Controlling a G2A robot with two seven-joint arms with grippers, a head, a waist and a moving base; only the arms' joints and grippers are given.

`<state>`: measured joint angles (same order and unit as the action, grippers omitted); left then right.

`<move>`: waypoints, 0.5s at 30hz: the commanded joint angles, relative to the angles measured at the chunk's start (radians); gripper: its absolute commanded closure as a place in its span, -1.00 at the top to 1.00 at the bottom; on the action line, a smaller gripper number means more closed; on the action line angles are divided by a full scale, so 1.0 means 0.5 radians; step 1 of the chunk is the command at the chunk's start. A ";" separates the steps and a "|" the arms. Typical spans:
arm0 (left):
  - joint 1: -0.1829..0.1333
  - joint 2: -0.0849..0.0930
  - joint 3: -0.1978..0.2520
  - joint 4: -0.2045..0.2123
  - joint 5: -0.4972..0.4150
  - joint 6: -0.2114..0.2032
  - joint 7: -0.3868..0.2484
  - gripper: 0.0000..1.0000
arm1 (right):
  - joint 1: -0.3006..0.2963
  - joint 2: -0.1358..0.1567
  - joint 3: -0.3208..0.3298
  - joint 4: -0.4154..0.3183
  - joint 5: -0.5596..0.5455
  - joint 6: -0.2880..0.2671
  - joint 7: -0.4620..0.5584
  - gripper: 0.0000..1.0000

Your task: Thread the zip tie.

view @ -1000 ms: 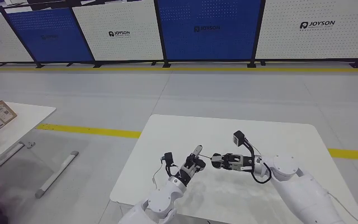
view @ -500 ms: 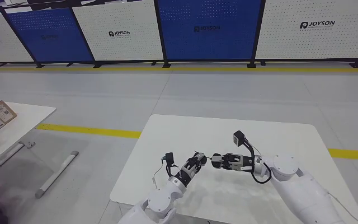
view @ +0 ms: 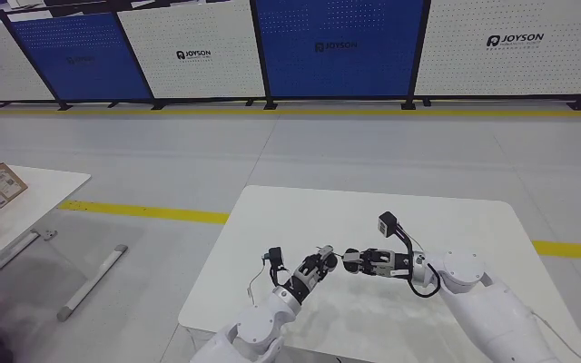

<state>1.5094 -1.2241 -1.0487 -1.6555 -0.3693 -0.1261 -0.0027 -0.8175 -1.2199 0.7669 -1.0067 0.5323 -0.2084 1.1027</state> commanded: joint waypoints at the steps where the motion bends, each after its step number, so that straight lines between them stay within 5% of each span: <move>1: 0.003 -0.001 -0.003 -0.002 0.004 -0.003 -0.003 -0.40 | 0.000 0.000 0.000 0.000 0.000 0.000 0.000 -1.00; 9: 0.010 -0.005 -0.010 -0.008 0.013 -0.017 -0.022 -0.76 | 0.000 0.000 0.000 0.000 0.000 0.000 0.000 -1.00; 15: 0.009 -0.006 -0.008 -0.010 0.011 0.046 -0.071 -0.72 | 0.000 0.000 0.000 0.000 0.000 0.000 0.000 -1.00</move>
<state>1.5148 -1.2270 -1.0516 -1.6599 -0.3643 -0.1088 -0.0352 -0.8175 -1.2199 0.7669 -1.0067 0.5323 -0.2084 1.1027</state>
